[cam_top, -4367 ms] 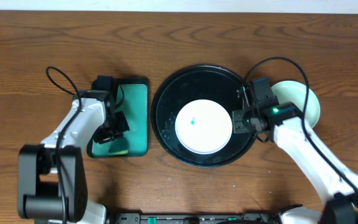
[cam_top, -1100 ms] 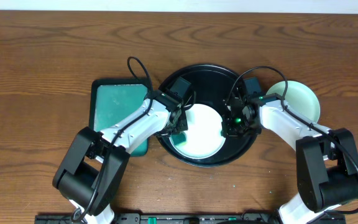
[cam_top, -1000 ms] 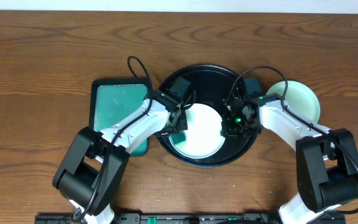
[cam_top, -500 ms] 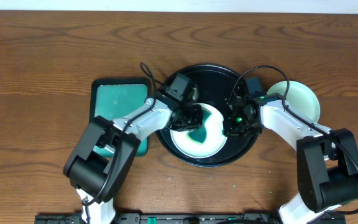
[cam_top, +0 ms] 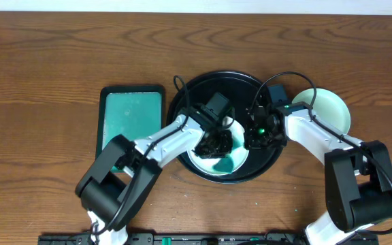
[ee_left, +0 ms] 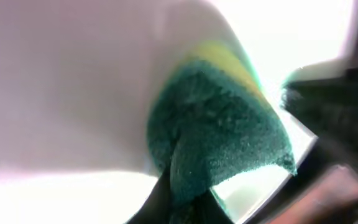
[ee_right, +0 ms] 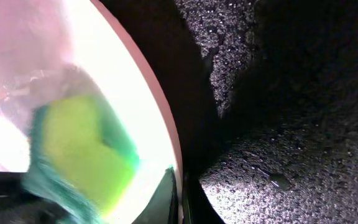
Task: Clean dirty plates on tray and stack at the side
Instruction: 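Scrub the white plate with the sponge in the left gripper, then return the sponge to the water tray with the left gripper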
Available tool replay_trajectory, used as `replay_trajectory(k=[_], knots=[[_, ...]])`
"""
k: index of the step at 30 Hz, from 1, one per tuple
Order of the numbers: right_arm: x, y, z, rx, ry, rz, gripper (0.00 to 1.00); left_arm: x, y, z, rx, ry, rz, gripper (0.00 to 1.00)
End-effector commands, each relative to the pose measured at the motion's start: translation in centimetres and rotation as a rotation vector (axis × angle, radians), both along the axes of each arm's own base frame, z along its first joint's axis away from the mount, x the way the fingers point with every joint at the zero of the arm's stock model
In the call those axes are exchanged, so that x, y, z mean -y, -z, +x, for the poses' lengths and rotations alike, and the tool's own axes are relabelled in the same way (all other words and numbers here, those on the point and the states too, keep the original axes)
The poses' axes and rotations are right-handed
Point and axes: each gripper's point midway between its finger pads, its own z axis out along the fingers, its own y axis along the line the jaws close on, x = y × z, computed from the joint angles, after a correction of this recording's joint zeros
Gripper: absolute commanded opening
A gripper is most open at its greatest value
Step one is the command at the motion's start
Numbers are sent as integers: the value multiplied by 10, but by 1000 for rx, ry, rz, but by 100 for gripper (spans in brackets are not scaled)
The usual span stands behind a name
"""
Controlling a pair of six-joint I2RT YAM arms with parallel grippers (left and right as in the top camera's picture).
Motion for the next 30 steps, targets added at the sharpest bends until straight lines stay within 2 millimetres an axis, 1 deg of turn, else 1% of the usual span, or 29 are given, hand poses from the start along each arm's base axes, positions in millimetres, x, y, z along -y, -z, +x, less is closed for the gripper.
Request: replay_trajectory(k=[1,2,4,5,6,9,11,12,13,14,15,17,18,19,20,21,22,24,26,27,28,30], knots=[[14,13,-5,-18,-6,-79,1,-95,25,15,136,-147,453,7],[14,13,-5,-18,-6,-79,1,-112,13,26,205,-170,518,7],[14,13,-5,-18,-6,-79,1,-127,-1,36,268,-196,571,7],[15,13,-5,-18,-6,-79,1,-131,-6,38,281,-202,579,7],[15,13,-5,-19,-5,-79,1,-136,-15,42,304,-217,583,7],[15,13,-5,-19,-5,-79,1,-138,-36,47,336,-232,530,7],[15,13,-5,-19,-5,-79,1,-133,-50,48,335,-243,455,7],[15,13,-6,-20,-5,-79,1,-128,-58,46,325,-233,397,7],[15,13,-6,-23,-6,-80,1,-125,-69,43,317,-228,339,7],[15,13,-8,-29,-6,-82,1,-130,-82,40,315,-243,301,7],[16,13,-8,-32,-6,-83,1,-148,-99,40,336,-275,306,7],[17,13,-8,-30,-5,-89,1,-176,-112,44,375,-300,348,8],[17,14,-7,-27,-4,-95,1,-189,-116,45,386,-319,376,8],[20,14,-6,-25,7,-110,1,-216,-120,49,399,-359,440,11],[22,15,-6,-25,21,-121,1,-229,-119,50,397,-365,469,13],[23,15,-4,-25,40,-131,1,-244,-114,52,378,-380,489,13],[23,15,-3,-24,50,-131,1,-253,-109,52,358,-402,502,13],[22,15,-1,-21,77,-127,1,-273,-90,51,301,-447,533,13],[21,15,2,-15,93,-124,1,-288,-66,49,234,-481,557,13],[21,15,4,-5,94,-121,1,-290,-54,48,203,-482,551,13],[20,14,7,7,94,-117,5,-288,-43,48,169,-457,527,13],[19,14,12,25,95,-112,20,-280,-31,49,134,-414,477,13]])
